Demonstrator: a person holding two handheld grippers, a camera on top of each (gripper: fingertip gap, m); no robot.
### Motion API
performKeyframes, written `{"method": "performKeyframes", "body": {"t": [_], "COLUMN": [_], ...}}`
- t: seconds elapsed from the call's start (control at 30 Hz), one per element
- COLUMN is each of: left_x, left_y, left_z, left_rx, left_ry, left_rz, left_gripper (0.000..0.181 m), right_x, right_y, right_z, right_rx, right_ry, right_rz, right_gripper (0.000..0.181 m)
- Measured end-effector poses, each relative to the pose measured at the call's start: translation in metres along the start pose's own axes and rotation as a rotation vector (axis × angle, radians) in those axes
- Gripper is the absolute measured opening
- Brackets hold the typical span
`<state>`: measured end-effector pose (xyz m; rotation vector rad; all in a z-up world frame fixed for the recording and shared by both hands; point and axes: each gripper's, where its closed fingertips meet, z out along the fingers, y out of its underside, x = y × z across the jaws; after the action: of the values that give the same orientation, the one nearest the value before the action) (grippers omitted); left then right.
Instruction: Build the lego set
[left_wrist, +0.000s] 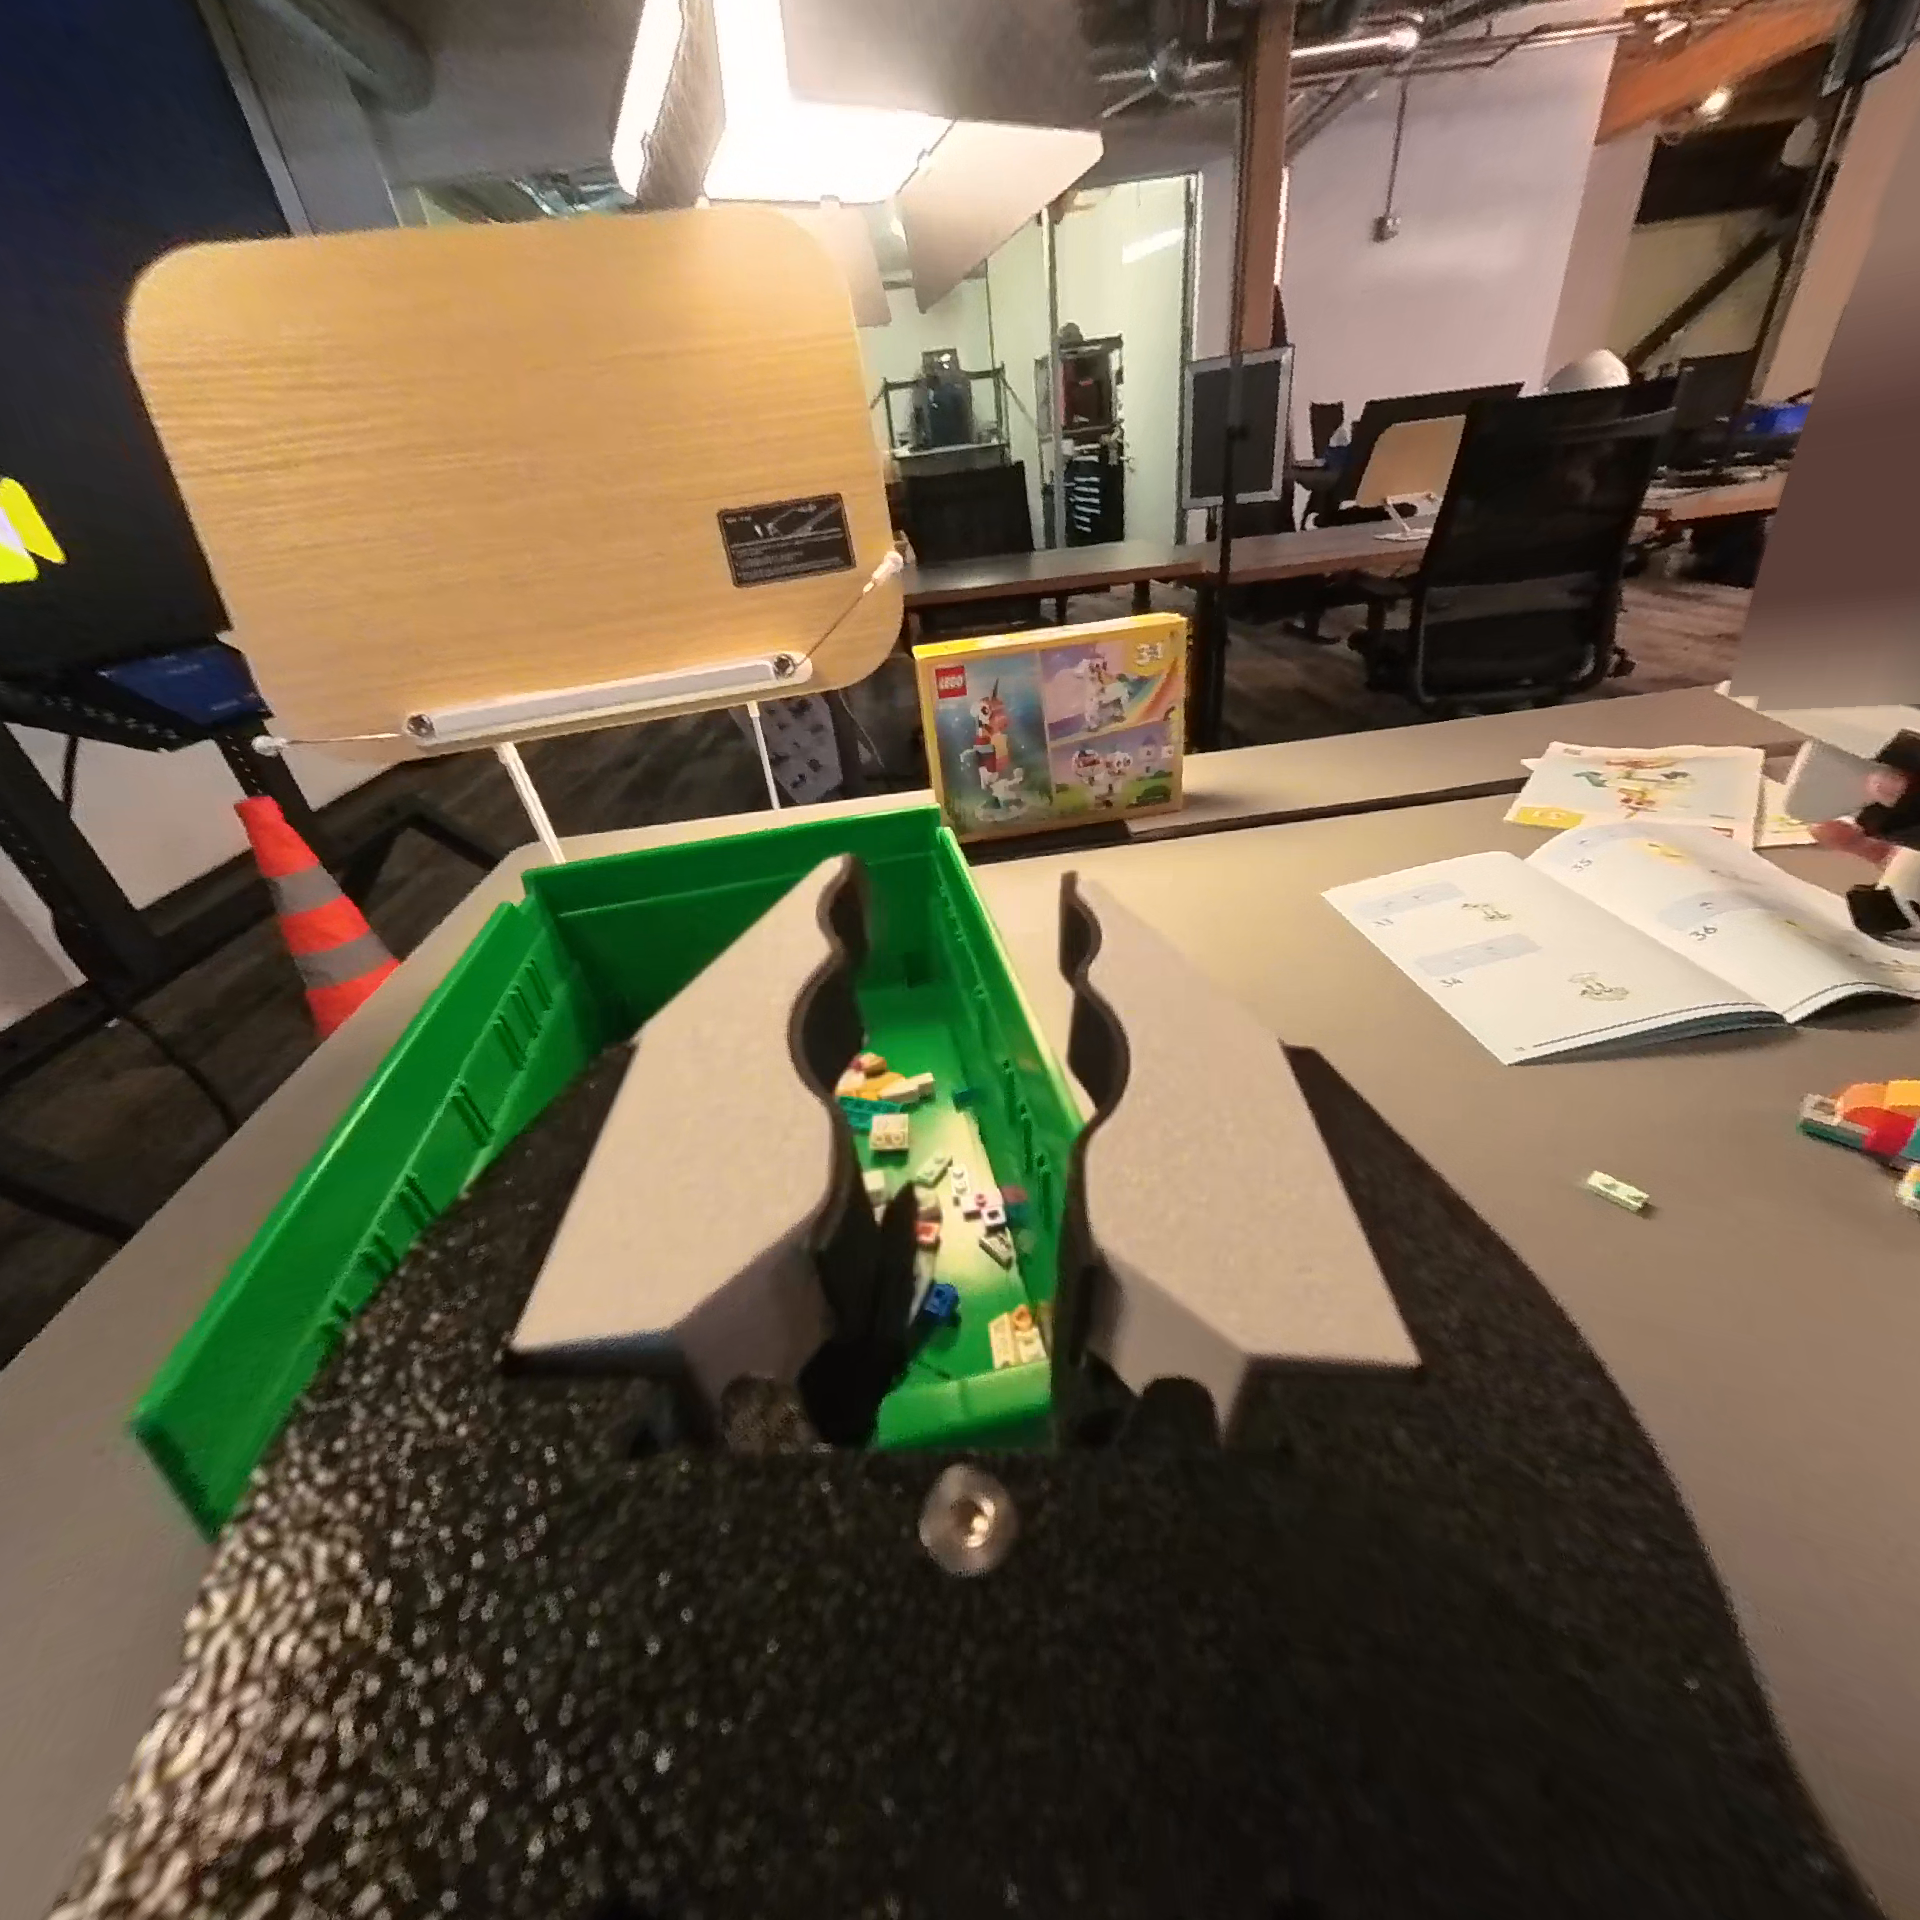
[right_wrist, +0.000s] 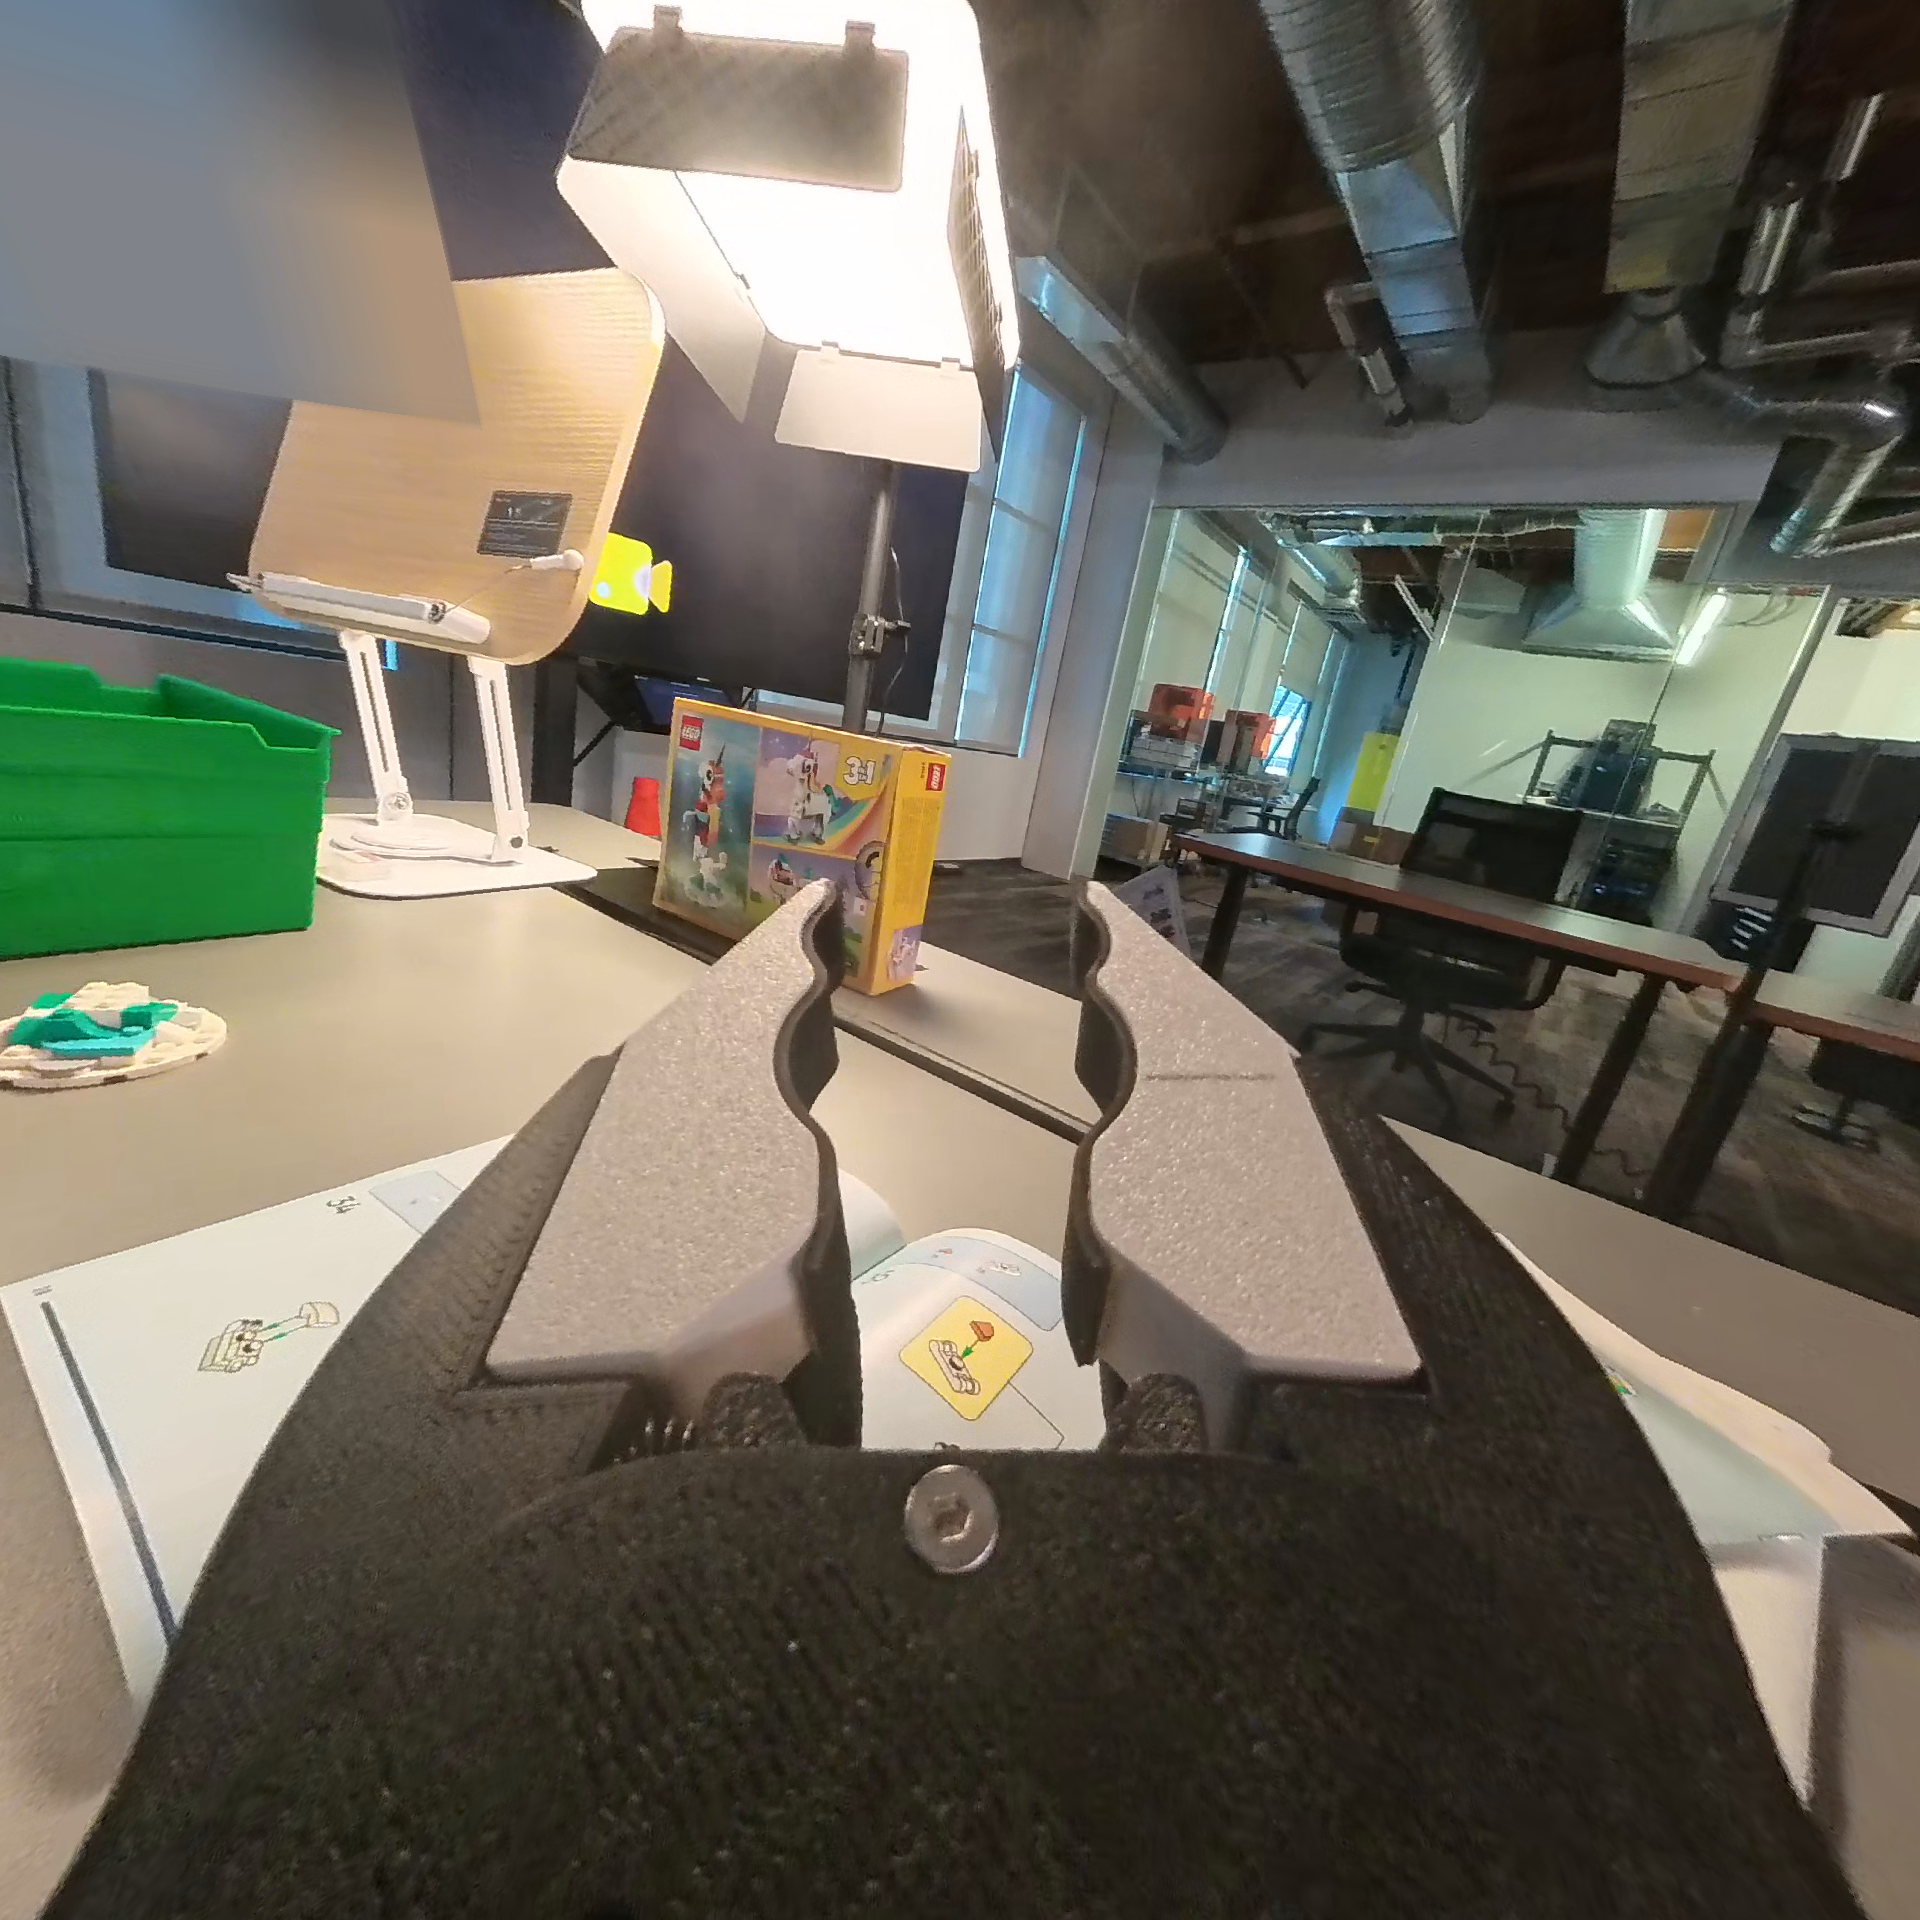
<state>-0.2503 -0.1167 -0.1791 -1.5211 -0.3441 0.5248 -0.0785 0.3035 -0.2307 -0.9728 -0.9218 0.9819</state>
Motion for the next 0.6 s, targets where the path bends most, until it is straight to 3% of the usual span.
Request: {"method": "performKeyframes", "body": {"t": [0.33,0.4,0.47,0.6], "left_x": [-0.012,-0.028,-0.049,-0.073], "left_y": [-0.002,-0.004,-0.008,-0.01], "left_z": [-0.007,-0.012,-0.019,-0.019], "left_rx": [-0.016,-0.028,-0.031,-0.056], "left_ry": [-0.059,-0.134,-0.226,-0.267], "left_rz": [0.019,0.041,0.061,0.076], "left_gripper": [0.034,0.03,0.012,0.011], "right_x": [-0.001,-0.001,-0.001,-0.001], "right_y": [0.0,0.0,0.0,0.001], "right_z": [0.0,0.0,0.0,0.003], "right_rx": [0.002,0.003,0.001,-0.002], "right_ry": [-0.013,-0.014,-0.014,-0.011], "right_rz": [0.001,0.003,0.006,0.005], "right_gripper": [0.042,0.042,0.042,0.042]}}
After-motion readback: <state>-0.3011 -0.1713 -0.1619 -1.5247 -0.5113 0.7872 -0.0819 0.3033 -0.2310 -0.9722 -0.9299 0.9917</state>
